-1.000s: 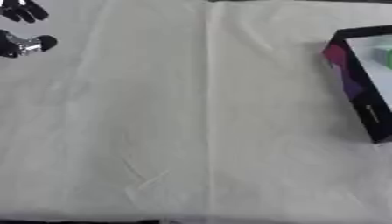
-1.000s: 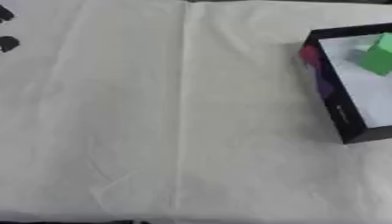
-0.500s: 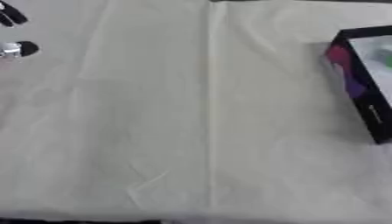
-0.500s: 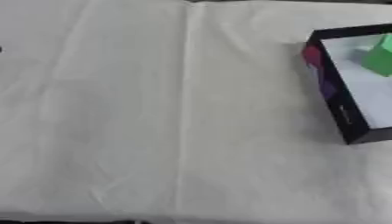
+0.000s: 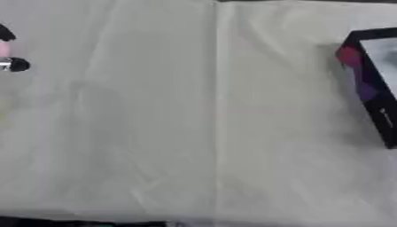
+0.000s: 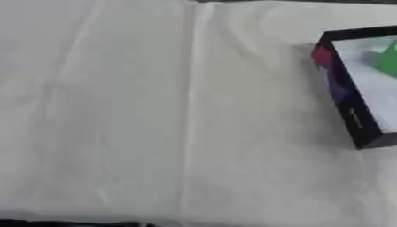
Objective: Pick up the objects with one hand, pass them to the other hand, and then place them into the box on the other side of the table.
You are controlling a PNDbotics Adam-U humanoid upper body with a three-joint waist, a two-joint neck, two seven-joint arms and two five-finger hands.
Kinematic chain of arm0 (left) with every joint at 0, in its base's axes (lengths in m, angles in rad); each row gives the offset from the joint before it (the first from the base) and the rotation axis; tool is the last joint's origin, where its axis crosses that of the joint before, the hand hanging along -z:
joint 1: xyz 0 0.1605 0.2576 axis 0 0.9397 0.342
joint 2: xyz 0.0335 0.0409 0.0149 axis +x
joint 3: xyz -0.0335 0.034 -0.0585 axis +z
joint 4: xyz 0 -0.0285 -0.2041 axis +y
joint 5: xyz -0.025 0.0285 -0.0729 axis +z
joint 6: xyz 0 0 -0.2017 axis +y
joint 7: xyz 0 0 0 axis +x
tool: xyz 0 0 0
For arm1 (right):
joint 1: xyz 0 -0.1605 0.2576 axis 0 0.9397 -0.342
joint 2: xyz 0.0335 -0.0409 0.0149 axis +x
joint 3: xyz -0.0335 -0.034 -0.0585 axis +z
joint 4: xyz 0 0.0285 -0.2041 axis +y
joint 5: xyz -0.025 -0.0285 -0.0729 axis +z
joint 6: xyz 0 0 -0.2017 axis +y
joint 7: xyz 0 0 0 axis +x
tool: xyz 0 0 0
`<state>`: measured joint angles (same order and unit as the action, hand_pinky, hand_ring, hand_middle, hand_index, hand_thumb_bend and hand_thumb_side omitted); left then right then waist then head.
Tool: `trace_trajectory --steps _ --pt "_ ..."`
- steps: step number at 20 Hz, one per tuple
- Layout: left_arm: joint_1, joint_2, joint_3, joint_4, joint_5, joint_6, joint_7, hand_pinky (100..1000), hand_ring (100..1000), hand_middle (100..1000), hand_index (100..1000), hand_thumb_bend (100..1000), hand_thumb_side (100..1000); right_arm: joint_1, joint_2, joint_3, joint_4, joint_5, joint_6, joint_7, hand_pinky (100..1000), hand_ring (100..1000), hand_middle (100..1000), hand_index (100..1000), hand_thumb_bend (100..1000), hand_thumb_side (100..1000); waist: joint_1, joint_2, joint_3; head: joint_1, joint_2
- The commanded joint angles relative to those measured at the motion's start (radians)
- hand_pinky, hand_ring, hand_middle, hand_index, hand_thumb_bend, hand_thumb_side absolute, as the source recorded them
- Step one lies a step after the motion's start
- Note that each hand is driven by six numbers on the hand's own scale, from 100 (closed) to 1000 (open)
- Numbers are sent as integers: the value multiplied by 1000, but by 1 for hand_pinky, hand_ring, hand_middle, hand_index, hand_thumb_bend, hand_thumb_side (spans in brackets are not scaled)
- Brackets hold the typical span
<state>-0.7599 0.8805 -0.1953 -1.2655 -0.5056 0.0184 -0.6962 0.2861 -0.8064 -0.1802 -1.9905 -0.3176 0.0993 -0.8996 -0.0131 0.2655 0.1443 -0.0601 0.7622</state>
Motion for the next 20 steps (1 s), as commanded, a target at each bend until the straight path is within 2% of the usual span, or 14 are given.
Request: trace_trajectory --steps 1,7,12,20 --pt "-6 53 1 1 -16 11 -21 870 842 779 844 662 713 8 -19 -8 -9 10 6 -4 623 695 694 775 828 228 15 -35 2 26 -10" --pt "13 76 2 -13 -36 26 -54 878 850 784 849 713 736 9 -22 -8 -9 9 14 -6 625 696 695 776 830 229 15 -40 8 65 -25" --pt "41 108 11 -28 -34 36 -61 880 856 786 851 751 748 16 -18 -9 -9 12 20 -7 625 697 696 777 831 230 18 -40 14 79 -20" --pt "112 159 26 -39 -48 40 -65 886 866 792 855 808 754 17 -11 -11 -9 10 34 -7 626 697 696 777 833 232 19 -39 14 75 -7"
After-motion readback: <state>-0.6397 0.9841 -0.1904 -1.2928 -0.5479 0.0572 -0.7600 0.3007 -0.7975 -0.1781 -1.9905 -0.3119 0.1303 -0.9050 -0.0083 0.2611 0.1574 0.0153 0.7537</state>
